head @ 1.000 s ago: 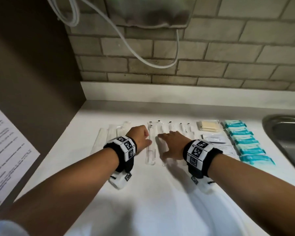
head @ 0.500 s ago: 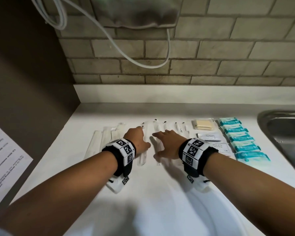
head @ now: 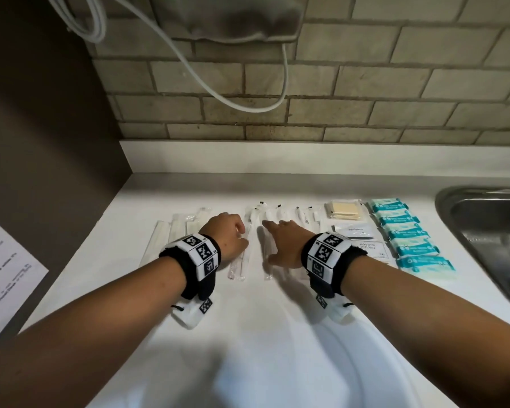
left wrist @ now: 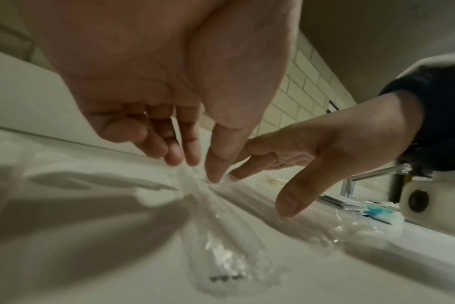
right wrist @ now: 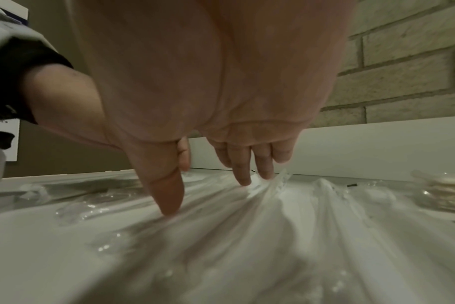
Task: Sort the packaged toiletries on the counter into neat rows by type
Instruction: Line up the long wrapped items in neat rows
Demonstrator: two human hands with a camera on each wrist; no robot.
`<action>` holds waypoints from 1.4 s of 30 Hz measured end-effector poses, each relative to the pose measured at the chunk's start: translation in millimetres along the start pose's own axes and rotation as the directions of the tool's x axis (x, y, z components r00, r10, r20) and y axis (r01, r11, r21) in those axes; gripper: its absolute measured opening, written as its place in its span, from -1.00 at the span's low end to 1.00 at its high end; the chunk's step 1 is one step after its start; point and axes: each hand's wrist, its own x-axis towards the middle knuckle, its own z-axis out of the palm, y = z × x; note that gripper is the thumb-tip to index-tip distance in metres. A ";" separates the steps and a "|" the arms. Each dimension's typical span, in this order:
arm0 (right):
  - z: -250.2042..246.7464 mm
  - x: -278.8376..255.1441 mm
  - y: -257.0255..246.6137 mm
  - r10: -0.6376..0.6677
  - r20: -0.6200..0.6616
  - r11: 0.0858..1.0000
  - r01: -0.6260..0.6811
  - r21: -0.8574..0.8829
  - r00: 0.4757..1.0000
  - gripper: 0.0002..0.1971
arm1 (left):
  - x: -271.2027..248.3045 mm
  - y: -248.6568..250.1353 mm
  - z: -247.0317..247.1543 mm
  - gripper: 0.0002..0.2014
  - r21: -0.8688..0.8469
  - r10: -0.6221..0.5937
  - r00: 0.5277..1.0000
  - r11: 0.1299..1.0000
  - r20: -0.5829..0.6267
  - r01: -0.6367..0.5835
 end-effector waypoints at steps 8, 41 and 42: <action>0.2 1.6 2.2 0.019 0.023 1.000 -0.019 -0.005 1.000 -0.15 | -6.3 -8.3 -8.1 -0.36 0.405 0.153 0.941 0.873 0.302 -0.272; -12.1 -15.0 59.0 0.015 0.057 0.976 -0.002 -0.219 0.998 -0.27 | -8.3 71.3 25.8 -0.28 0.468 0.252 0.912 0.795 0.325 -0.386; -11.2 -14.3 59.5 0.019 0.054 0.977 -0.007 -0.212 0.998 -0.29 | -7.6 71.1 27.8 -0.28 0.458 0.253 0.911 0.801 0.324 -0.386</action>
